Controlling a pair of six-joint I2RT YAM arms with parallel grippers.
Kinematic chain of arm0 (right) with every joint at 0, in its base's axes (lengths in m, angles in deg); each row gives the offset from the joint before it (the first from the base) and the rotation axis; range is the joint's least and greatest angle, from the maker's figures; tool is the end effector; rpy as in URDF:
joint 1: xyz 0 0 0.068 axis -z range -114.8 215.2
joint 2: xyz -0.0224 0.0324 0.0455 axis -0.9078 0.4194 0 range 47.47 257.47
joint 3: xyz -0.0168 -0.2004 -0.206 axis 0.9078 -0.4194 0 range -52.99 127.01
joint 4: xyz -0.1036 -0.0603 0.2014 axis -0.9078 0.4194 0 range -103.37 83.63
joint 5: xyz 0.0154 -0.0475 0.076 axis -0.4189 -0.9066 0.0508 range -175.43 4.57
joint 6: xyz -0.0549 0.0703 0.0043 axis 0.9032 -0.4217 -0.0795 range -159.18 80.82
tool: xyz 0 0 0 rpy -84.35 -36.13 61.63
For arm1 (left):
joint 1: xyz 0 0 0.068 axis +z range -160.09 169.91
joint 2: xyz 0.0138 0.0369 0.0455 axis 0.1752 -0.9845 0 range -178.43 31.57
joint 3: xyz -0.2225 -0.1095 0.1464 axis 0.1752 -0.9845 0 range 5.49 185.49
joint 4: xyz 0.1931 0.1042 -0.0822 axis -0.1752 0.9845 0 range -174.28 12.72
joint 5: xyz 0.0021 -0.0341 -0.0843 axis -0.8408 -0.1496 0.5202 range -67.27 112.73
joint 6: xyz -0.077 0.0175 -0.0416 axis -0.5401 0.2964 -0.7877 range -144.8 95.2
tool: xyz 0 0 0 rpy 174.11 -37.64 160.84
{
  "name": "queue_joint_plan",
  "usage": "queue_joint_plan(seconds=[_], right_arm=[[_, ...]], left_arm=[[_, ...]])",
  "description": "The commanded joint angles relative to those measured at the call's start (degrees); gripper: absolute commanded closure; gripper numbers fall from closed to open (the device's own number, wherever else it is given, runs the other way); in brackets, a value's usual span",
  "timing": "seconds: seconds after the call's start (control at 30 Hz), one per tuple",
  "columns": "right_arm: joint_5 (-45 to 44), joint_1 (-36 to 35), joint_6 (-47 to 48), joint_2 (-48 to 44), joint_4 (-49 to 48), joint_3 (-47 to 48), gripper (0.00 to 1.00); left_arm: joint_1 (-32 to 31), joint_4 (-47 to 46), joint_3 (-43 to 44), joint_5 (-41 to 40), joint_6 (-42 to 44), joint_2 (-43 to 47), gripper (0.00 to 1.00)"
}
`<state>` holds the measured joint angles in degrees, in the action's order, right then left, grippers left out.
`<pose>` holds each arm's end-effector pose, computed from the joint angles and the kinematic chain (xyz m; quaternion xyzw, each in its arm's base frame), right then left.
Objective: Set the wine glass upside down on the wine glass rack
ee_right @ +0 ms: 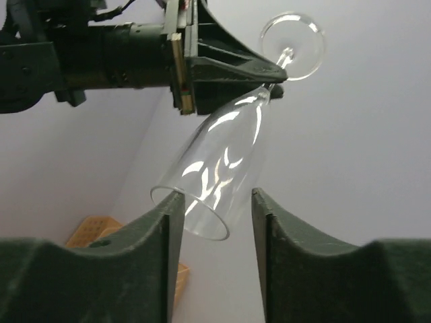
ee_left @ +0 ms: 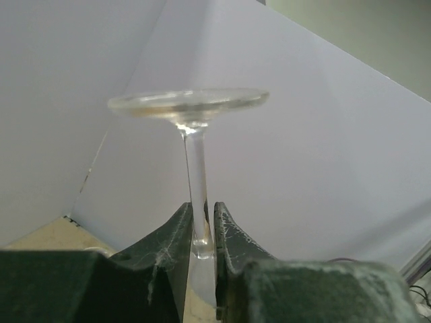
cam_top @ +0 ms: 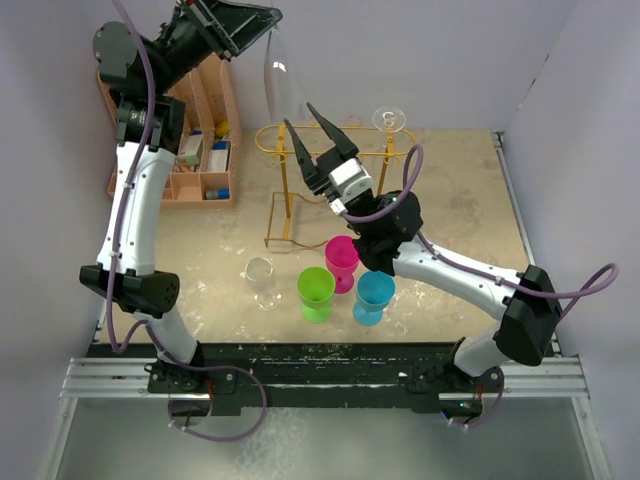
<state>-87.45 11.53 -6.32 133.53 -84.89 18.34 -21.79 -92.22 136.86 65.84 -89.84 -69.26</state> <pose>0.1853 0.2473 0.5240 -0.1836 0.2196 0.1681 0.9433 0.3135 -0.1205 0.6317 0.1142 0.5097 -0.6451 0.5576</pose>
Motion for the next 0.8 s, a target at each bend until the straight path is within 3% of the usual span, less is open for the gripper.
queue_joint_plan(seconds=[0.0,0.17,0.27,0.37,0.57,0.67,0.77], right_arm=[[1.56,-0.91,-0.75,-2.95,-2.92,-0.32,0.5],[-0.13,-0.91,0.39,-3.75,-4.91,-1.68,0.34],[-0.48,-0.91,0.81,-4.67,-4.89,-2.82,0.4],[-0.53,-0.89,1.47,-6.1,-3.73,-4.43,0.32],[-0.95,-0.91,2.54,-13.37,2.64,-9.27,0.13],[-2.4,-0.9,1.61,-18.23,9.16,-9.98,0.08],[-2.17,-0.91,-3.03,-23.46,17.43,-9.8,0.08]], left_arm=[[1.58,-6.59,0.23,-0.66,2.9,2.46,1.0],[2.0,-6.46,-0.26,-0.03,5.32,3.23,1.0],[2.49,-5.5,-0.6,0.4,8.43,3.99,1.0],[3.03,-4.76,-1.46,1.18,12.12,4.75,1.0],[7.21,-1.04,-6.35,2.32,31.68,10.17,1.0],[11.01,-3.67,-14.13,1.84,43.5,14.94,1.0],[15.4,-10.8,-22.22,0.53,48.64,17.39,1.0]])
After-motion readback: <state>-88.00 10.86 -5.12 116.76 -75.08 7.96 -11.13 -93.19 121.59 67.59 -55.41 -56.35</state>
